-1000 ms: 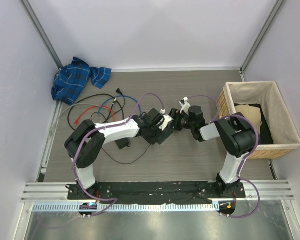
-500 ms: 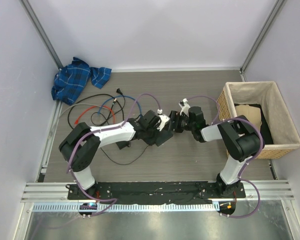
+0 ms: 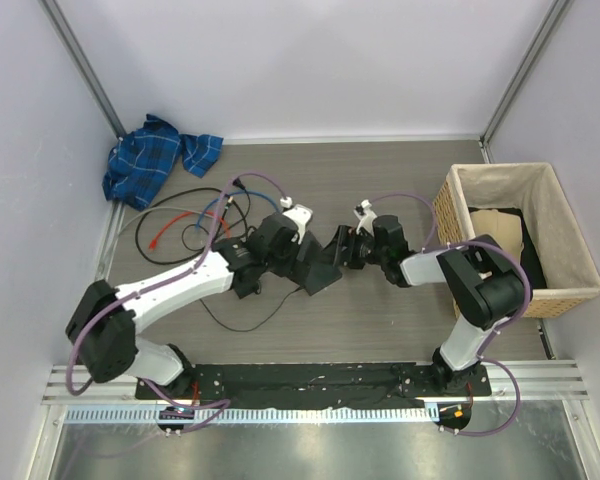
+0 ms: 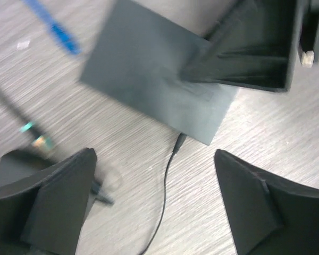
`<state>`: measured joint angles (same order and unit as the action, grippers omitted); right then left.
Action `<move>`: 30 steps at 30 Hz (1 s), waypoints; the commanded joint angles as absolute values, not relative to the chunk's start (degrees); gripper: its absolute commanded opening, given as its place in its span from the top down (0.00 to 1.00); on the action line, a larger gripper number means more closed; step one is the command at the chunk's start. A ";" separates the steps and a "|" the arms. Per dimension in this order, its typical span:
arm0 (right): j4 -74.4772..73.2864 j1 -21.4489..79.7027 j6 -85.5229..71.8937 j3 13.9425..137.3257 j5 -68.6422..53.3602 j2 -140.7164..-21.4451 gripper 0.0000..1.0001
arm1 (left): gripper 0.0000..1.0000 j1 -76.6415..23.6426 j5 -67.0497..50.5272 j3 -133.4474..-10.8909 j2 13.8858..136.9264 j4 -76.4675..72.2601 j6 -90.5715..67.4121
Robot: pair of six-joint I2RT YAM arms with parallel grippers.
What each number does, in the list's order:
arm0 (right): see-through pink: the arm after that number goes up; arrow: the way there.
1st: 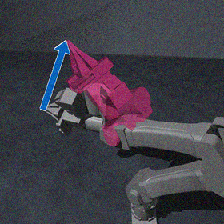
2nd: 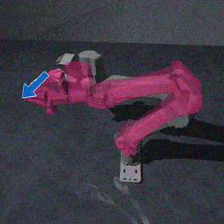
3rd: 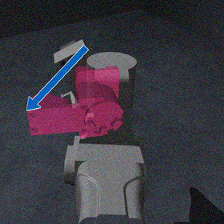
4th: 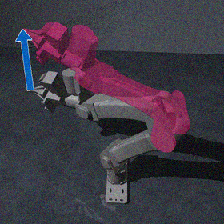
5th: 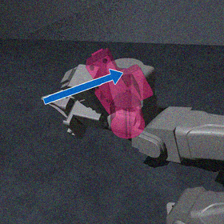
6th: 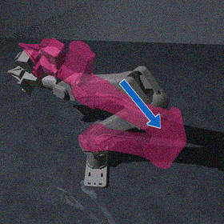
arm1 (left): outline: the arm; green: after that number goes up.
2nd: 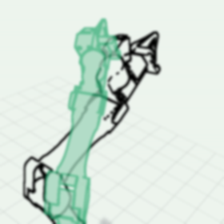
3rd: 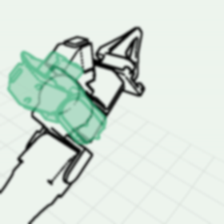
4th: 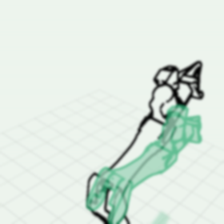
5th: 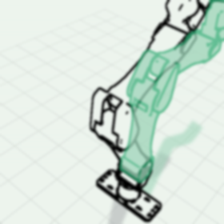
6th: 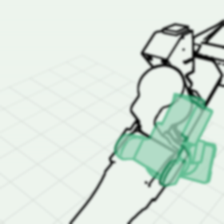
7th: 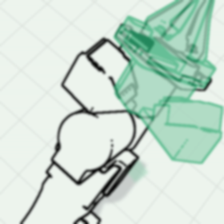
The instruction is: Insert the plug into the switch port
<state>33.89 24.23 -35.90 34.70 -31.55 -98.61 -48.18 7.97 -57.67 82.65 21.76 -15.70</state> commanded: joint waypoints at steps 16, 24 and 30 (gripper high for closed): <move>3.28 43.51 -25.53 40.24 -12.79 -84.56 0.17 | 0.02 -29.02 20.14 -63.27 71.25 35.68 -29.00; -4.92 36.93 -19.25 45.52 -6.85 -79.89 0.15 | 0.13 -22.50 17.32 -78.21 90.95 37.09 -29.00; -4.83 34.90 -17.58 46.84 -8.78 -82.61 0.15 | 0.32 -18.20 17.23 -88.32 105.96 37.53 -29.18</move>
